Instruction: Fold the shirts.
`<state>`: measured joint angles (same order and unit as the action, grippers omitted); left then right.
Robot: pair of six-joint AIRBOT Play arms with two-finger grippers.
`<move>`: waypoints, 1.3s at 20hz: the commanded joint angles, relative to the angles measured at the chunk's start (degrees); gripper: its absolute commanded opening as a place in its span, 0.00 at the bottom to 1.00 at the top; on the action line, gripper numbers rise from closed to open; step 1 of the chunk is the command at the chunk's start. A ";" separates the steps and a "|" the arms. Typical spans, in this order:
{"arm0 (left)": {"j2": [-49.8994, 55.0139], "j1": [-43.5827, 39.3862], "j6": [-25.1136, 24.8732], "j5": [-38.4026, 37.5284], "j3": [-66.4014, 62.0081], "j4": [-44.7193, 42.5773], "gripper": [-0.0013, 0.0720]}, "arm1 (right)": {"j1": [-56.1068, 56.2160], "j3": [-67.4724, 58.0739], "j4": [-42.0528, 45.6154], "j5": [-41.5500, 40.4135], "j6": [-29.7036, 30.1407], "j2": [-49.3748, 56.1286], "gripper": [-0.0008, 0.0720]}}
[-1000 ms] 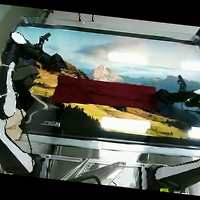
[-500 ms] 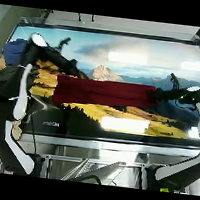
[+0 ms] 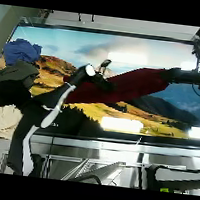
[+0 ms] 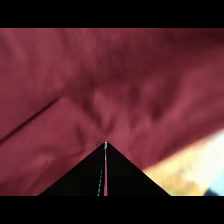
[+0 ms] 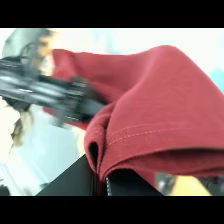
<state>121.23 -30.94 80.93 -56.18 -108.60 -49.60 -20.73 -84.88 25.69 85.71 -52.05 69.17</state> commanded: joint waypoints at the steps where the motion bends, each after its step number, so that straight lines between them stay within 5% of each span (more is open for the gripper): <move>1: 7.39 -5.07 3.19 2.40 -8.50 1.79 0.04 | 0.00 -0.74 -1.38 3.63 -1.36 -4.02 0.04; 5: 8.15 -6.03 2.95 0.44 -11.17 12.24 0.04 | 0.02 -0.74 -1.33 3.87 -1.79 -4.13 0.04; 11: -8.41 10.12 -3.06 -23.67 -9.42 13.25 0.04 | 8.59 -0.70 -1.46 -3.63 -2.84 -1.18 0.04; 17: -28.06 32.57 -3.10 -26.38 -6.29 15.13 0.04 | 36.81 -0.70 -1.53 -32.22 -2.80 7.85 0.04; 21: -33.46 40.79 -3.10 -27.17 -6.29 15.13 0.04 | 54.49 -0.72 -1.55 -59.08 0.68 17.75 0.06; 22: -34.10 41.64 -3.10 -27.67 -6.29 15.15 0.04 | 57.79 -0.72 -1.55 -65.26 1.60 19.78 0.28; 23: -34.51 42.07 -3.10 -28.13 -6.29 15.13 0.04 | 60.52 -0.74 -1.53 -70.66 2.97 21.35 0.63; 24: -34.67 42.05 -3.15 -28.61 -6.29 15.08 0.04 | 61.96 -0.74 -1.53 -73.02 3.54 21.77 0.80; 26: -34.62 42.01 -3.58 -29.86 -6.25 15.06 0.04 | 61.81 -1.31 -1.05 -69.48 5.57 19.41 0.81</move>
<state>87.72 9.65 77.71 -84.25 -114.89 -34.44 37.04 -85.76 23.97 23.68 -49.76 88.09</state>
